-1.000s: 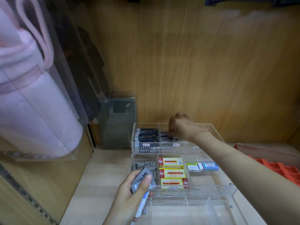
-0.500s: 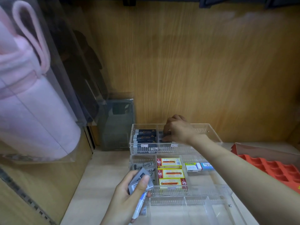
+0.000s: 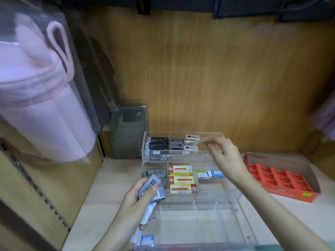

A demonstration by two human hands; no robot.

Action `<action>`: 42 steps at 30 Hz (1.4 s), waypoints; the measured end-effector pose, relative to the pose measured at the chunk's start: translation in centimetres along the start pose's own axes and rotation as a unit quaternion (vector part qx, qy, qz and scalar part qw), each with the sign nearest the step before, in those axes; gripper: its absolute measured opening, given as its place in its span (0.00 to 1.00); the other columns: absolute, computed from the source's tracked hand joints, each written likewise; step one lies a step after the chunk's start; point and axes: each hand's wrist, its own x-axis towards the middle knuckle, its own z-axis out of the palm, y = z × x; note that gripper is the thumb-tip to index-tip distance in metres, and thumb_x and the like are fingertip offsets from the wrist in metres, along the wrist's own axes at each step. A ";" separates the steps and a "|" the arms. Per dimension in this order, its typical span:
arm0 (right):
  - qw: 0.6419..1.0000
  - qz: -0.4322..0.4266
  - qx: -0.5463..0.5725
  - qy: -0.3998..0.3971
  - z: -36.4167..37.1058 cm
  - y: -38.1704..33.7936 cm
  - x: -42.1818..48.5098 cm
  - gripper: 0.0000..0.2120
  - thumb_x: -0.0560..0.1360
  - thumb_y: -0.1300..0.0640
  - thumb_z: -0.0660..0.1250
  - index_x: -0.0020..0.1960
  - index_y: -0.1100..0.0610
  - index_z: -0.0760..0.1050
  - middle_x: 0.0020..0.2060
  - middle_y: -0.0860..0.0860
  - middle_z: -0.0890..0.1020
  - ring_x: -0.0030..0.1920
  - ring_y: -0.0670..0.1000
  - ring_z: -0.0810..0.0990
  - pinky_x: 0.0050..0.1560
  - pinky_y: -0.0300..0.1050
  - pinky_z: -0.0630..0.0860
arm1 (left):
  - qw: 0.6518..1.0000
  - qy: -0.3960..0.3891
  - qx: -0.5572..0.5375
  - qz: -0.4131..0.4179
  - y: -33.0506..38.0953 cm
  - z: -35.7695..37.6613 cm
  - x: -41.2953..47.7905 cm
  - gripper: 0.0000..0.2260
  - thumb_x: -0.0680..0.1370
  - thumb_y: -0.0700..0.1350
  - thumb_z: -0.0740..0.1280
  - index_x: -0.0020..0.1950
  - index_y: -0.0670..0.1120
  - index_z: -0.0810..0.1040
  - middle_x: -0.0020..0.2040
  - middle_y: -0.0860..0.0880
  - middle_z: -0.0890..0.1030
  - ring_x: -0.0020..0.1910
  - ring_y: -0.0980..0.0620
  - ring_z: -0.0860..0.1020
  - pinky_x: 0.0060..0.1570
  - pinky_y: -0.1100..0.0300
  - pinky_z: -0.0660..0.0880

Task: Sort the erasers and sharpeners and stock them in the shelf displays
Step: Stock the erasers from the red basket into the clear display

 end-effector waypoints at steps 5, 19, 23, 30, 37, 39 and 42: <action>0.957 0.087 0.241 -0.134 0.5 -4.8 -8.4 0.10 0.76 0.62 0.66 0.47 0.48 0.79 0.42 0.46 0.83 0.43 0.47 0.80 0.48 0.37 0.74 | 0.998 -0.044 0.037 0.038 0.1 0.3 -2.8 0.06 0.79 0.43 0.63 0.55 0.48 0.76 0.35 0.46 0.77 0.21 0.55 0.66 0.20 0.67 0.59; 0.866 0.184 0.420 -0.198 2.6 -8.7 -13.3 0.09 0.69 0.63 0.73 0.48 0.57 0.77 0.41 0.54 0.80 0.40 0.49 0.78 0.40 0.39 0.76 | 0.979 -0.154 0.114 0.072 -2.0 -0.3 -4.7 0.15 0.75 0.42 0.70 0.59 0.51 0.72 0.50 0.56 0.81 0.50 0.62 0.78 0.49 0.66 0.74; 0.792 0.278 0.523 -0.150 2.6 -8.3 -13.2 0.07 0.71 0.69 0.69 0.46 0.62 0.74 0.36 0.54 0.81 0.36 0.48 0.79 0.37 0.36 0.76 | 0.994 -0.070 0.080 0.034 -2.2 -0.1 -4.2 0.12 0.74 0.50 0.70 0.56 0.53 0.73 0.48 0.52 0.83 0.46 0.53 0.80 0.46 0.60 0.74; 0.881 0.189 0.413 -0.133 2.3 -8.1 -13.4 0.12 0.70 0.70 0.70 0.49 0.58 0.74 0.39 0.56 0.80 0.38 0.49 0.79 0.42 0.38 0.76 | 0.996 -0.051 0.075 0.003 -2.0 -0.6 -4.3 0.07 0.79 0.48 0.63 0.48 0.46 0.78 0.35 0.49 0.79 0.28 0.50 0.67 0.26 0.64 0.61; 0.984 -0.067 0.118 -0.117 1.6 -6.8 -11.0 0.12 0.69 0.55 0.73 0.52 0.53 0.80 0.46 0.45 0.78 0.48 0.38 0.75 0.50 0.28 0.69 | 0.997 -0.026 0.069 0.001 -1.4 -0.4 -3.8 0.08 0.77 0.51 0.67 0.46 0.47 0.77 0.31 0.52 0.76 0.23 0.57 0.68 0.21 0.66 0.60; 0.991 -0.057 0.097 -0.077 1.4 -6.2 -8.4 0.13 0.70 0.54 0.73 0.53 0.55 0.81 0.46 0.46 0.77 0.49 0.37 0.74 0.50 0.26 0.66 | 0.998 0.017 0.065 0.012 -1.3 -0.6 -3.2 0.07 0.76 0.51 0.69 0.46 0.48 0.78 0.30 0.56 0.75 0.23 0.60 0.68 0.20 0.67 0.61; 0.999 -0.016 0.040 -0.028 1.9 -4.8 -2.8 0.13 0.71 0.57 0.73 0.55 0.57 0.80 0.48 0.50 0.78 0.51 0.46 0.74 0.53 0.36 0.69 | 0.996 0.068 0.058 0.014 -1.3 -1.2 -2.2 0.05 0.77 0.47 0.67 0.47 0.46 0.77 0.28 0.53 0.74 0.20 0.57 0.65 0.19 0.66 0.60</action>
